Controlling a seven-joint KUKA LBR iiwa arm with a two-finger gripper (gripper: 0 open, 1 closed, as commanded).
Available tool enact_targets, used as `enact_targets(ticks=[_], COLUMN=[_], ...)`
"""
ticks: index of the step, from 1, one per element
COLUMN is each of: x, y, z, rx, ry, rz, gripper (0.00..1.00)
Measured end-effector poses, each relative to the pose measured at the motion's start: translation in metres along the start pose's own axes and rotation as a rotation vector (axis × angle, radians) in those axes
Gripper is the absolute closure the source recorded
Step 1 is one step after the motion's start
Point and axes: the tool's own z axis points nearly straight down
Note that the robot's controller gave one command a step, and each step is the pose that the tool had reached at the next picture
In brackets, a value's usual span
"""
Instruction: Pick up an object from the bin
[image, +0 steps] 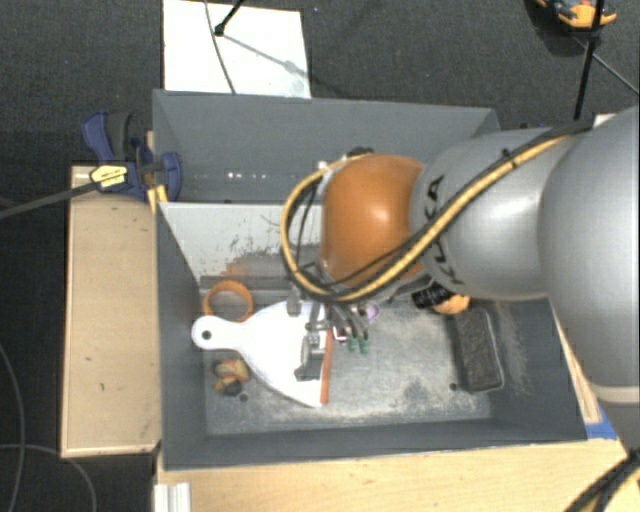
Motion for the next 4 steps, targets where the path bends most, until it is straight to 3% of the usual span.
enact_targets(ticks=[1,2,3,4], x=[-0.002,0.013,0.014,0.014], y=[-0.001,-0.008,-0.006,-0.006], z=[-0.005,0.036,0.069,0.069], rx=[-0.001,-0.003,0.0,0.0], ry=[-0.007,-0.016,0.003,0.003], rz=[0.004,0.005,0.147,0.147], gripper=[0.0,0.0,1.0,1.0])
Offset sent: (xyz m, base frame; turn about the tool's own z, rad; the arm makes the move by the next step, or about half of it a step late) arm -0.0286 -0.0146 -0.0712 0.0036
